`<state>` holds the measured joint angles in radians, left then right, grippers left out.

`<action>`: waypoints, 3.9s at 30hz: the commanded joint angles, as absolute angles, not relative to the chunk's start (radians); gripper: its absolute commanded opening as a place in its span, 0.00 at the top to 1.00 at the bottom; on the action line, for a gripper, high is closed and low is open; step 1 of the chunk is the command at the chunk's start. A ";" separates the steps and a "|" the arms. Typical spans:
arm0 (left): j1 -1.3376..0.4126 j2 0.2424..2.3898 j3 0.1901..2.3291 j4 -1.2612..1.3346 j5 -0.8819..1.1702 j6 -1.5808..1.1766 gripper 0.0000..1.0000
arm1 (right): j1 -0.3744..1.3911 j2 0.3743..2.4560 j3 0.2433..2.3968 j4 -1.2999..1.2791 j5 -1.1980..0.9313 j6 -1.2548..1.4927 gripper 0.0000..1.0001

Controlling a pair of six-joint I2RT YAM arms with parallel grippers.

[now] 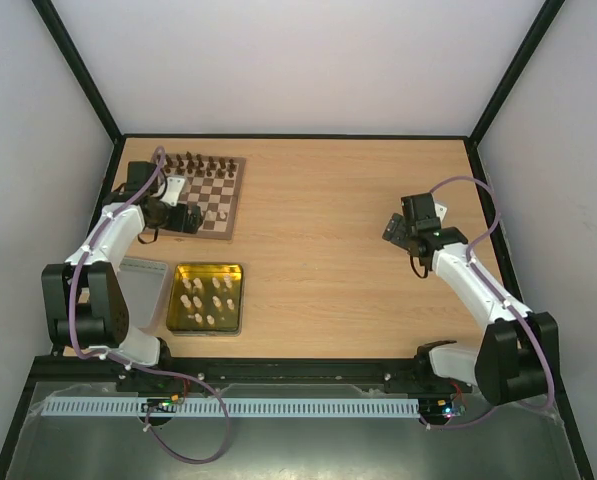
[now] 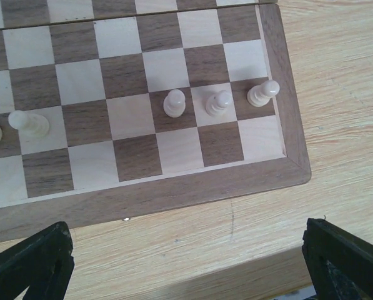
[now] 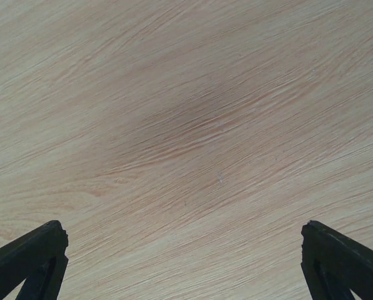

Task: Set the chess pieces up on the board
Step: Move the storage box to the center of the board.

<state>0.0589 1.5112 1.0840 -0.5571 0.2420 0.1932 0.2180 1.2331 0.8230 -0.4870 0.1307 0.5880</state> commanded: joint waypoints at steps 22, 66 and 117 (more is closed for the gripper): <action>0.070 1.514 1.285 -0.855 0.200 0.282 0.02 | 0.467 1.183 0.949 -0.666 -0.033 0.631 0.02; 0.602 1.643 1.330 -1.018 0.521 0.601 0.38 | 1.029 2.248 1.837 -0.881 -0.351 0.660 0.67; 0.626 1.695 1.244 -0.992 0.685 0.622 0.35 | 0.364 1.813 1.275 -1.036 0.023 0.523 0.95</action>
